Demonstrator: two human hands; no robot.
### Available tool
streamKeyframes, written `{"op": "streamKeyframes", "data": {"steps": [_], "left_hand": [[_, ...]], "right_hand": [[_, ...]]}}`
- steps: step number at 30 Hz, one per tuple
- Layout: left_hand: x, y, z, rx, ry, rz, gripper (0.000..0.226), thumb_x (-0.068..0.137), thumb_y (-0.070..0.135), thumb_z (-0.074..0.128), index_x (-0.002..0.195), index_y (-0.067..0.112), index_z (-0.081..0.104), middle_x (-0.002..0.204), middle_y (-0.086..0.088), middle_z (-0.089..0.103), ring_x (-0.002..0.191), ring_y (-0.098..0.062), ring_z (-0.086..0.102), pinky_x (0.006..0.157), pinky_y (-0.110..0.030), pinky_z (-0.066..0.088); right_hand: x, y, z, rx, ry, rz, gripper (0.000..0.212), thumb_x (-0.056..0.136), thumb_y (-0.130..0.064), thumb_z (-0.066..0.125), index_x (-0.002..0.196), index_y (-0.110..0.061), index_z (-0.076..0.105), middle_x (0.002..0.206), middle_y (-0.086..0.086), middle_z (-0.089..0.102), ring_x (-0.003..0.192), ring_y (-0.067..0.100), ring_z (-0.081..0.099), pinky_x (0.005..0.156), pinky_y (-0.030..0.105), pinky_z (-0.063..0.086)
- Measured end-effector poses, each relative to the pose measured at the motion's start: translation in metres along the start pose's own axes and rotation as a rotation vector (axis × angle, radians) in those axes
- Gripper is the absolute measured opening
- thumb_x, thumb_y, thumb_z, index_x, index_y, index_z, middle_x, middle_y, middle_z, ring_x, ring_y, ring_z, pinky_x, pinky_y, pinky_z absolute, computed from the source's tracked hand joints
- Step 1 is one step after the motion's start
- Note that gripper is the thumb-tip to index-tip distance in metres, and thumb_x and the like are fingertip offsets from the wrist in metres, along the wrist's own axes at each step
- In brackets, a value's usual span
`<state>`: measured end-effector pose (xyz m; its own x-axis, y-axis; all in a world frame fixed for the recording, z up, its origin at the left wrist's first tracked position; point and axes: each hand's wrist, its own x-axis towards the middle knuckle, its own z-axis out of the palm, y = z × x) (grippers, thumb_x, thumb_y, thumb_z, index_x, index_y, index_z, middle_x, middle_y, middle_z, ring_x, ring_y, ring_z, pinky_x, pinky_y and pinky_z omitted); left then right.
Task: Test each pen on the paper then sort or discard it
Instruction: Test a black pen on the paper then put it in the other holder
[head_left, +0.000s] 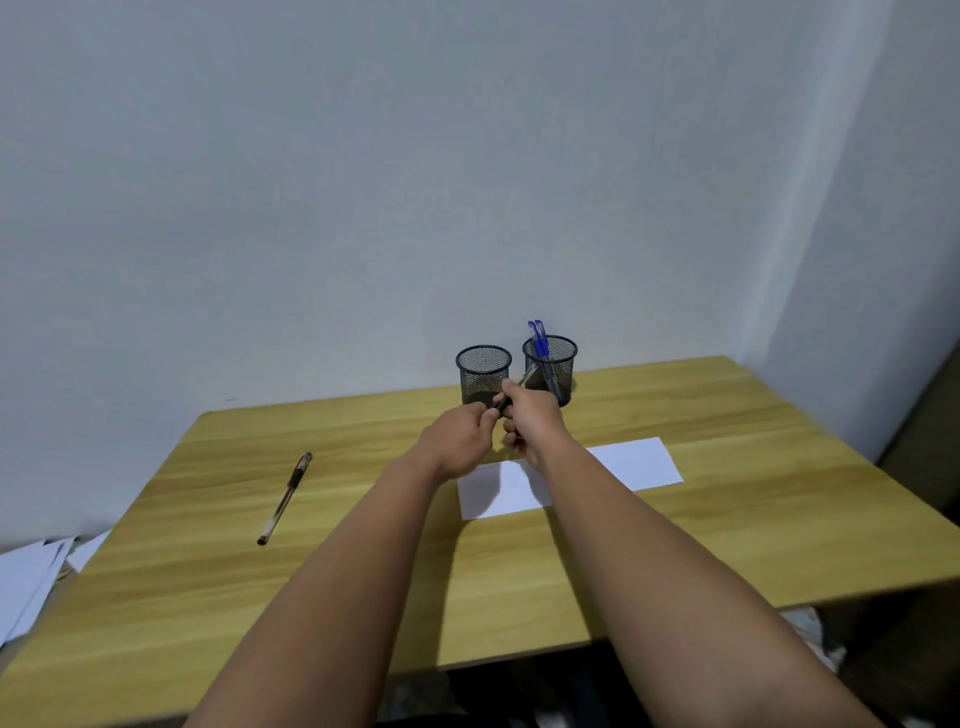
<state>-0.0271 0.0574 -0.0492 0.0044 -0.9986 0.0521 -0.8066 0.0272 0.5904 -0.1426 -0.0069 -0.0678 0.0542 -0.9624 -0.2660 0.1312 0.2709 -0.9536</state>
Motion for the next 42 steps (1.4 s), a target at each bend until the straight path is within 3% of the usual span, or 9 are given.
{"op": "streamKeyframes", "data": {"steps": [4, 6, 10, 14, 18, 20, 26, 31, 42], "left_hand": [[-0.011, -0.006, 0.0, 0.176, -0.142, -0.058, 0.039, 0.106, 0.043, 0.032, 0.086, 0.019, 0.055, 0.098, -0.003, 0.066, 0.095, -0.027, 0.059, 0.096, -0.047, 0.044], [-0.016, -0.018, -0.002, 0.272, -0.047, -0.09, 0.035, 0.105, 0.045, 0.032, 0.084, 0.024, 0.051, 0.096, -0.001, 0.063, 0.098, -0.028, 0.058, 0.093, -0.045, 0.043], [-0.022, -0.045, -0.008, 0.447, 0.181, -0.201, 0.027, 0.101, 0.044, 0.041, 0.089, 0.025, 0.056, 0.098, 0.0, 0.066, 0.101, -0.028, 0.06, 0.087, -0.042, 0.038], [-0.028, -0.075, -0.004, 0.56, 0.255, -0.286, 0.025, 0.098, 0.039, 0.047, 0.1, 0.024, 0.067, 0.104, -0.002, 0.065, 0.102, -0.029, 0.06, 0.091, -0.045, 0.04], [-0.029, -0.088, 0.0, 0.617, 0.252, -0.349, 0.029, 0.099, 0.036, 0.049, 0.112, 0.021, 0.069, 0.114, -0.005, 0.062, 0.111, -0.03, 0.057, 0.096, -0.047, 0.04], [-0.032, -0.088, 0.004, 0.644, 0.27, -0.358, 0.033, 0.099, 0.039, 0.049, 0.118, 0.02, 0.067, 0.119, -0.006, 0.06, 0.116, -0.032, 0.053, 0.096, -0.048, 0.04], [-0.026, -0.068, 0.03, 0.494, 0.401, -0.054, 0.038, 0.091, 0.038, 0.055, 0.118, 0.016, 0.071, 0.118, -0.008, 0.066, 0.113, -0.036, 0.056, 0.087, -0.046, 0.046], [-0.026, -0.051, 0.045, 0.249, 0.179, 0.25, 0.045, 0.095, 0.043, 0.049, 0.131, 0.021, 0.066, 0.141, 0.003, 0.059, 0.133, -0.018, 0.049, 0.101, -0.038, 0.049], [-0.017, -0.074, 0.062, 0.36, 0.029, 0.24, 0.059, 0.098, 0.045, 0.025, 0.151, 0.03, 0.044, 0.164, 0.004, 0.03, 0.153, -0.016, 0.021, 0.121, -0.039, 0.02]], "right_hand": [[0.016, -0.019, -0.035, 0.213, 0.322, 0.05, 0.027, 0.106, -0.02, 0.048, 0.086, -0.012, 0.064, 0.068, 0.004, 0.054, 0.045, 0.016, 0.031, 0.038, 0.018, 0.022], [0.02, -0.031, -0.059, 0.205, 0.378, -0.001, 0.03, 0.104, -0.021, 0.052, 0.077, -0.014, 0.064, 0.066, 0.003, 0.054, 0.043, 0.016, 0.033, 0.04, 0.022, 0.024], [0.021, -0.038, -0.073, -0.01, 0.356, -0.252, 0.038, 0.099, -0.031, 0.068, 0.065, -0.015, 0.064, 0.058, -0.001, 0.056, 0.05, 0.017, 0.046, 0.052, 0.031, 0.039], [0.02, -0.025, -0.083, -0.192, 0.305, -0.444, 0.02, 0.096, -0.028, 0.076, 0.081, -0.014, 0.074, 0.074, 0.003, 0.077, 0.062, 0.018, 0.066, 0.068, 0.036, 0.057], [0.007, -0.005, -0.099, -0.339, 0.224, -0.548, 0.015, 0.102, -0.026, 0.067, 0.09, -0.022, 0.075, 0.082, -0.003, 0.079, 0.061, 0.012, 0.068, 0.061, 0.023, 0.055], [0.004, 0.007, -0.108, -0.423, 0.207, -0.583, 0.013, 0.101, -0.028, 0.068, 0.095, -0.024, 0.078, 0.088, -0.006, 0.08, 0.077, 0.013, 0.074, 0.071, 0.027, 0.058], [-0.001, 0.026, -0.109, -0.459, 0.15, -0.606, 0.01, 0.099, -0.026, 0.071, 0.09, -0.021, 0.072, 0.09, -0.01, 0.075, 0.095, 0.005, 0.072, 0.079, 0.025, 0.055], [0.008, 0.027, -0.094, -0.277, 0.075, -0.465, 0.021, 0.102, -0.023, 0.07, 0.085, -0.014, 0.063, 0.061, 0.001, 0.062, 0.054, 0.021, 0.062, 0.057, 0.036, 0.058], [0.024, 0.043, -0.092, -0.176, -0.011, -0.271, 0.022, 0.102, -0.012, 0.067, 0.08, -0.016, 0.064, 0.067, 0.01, 0.062, 0.053, 0.018, 0.056, 0.051, 0.03, 0.048]]}}
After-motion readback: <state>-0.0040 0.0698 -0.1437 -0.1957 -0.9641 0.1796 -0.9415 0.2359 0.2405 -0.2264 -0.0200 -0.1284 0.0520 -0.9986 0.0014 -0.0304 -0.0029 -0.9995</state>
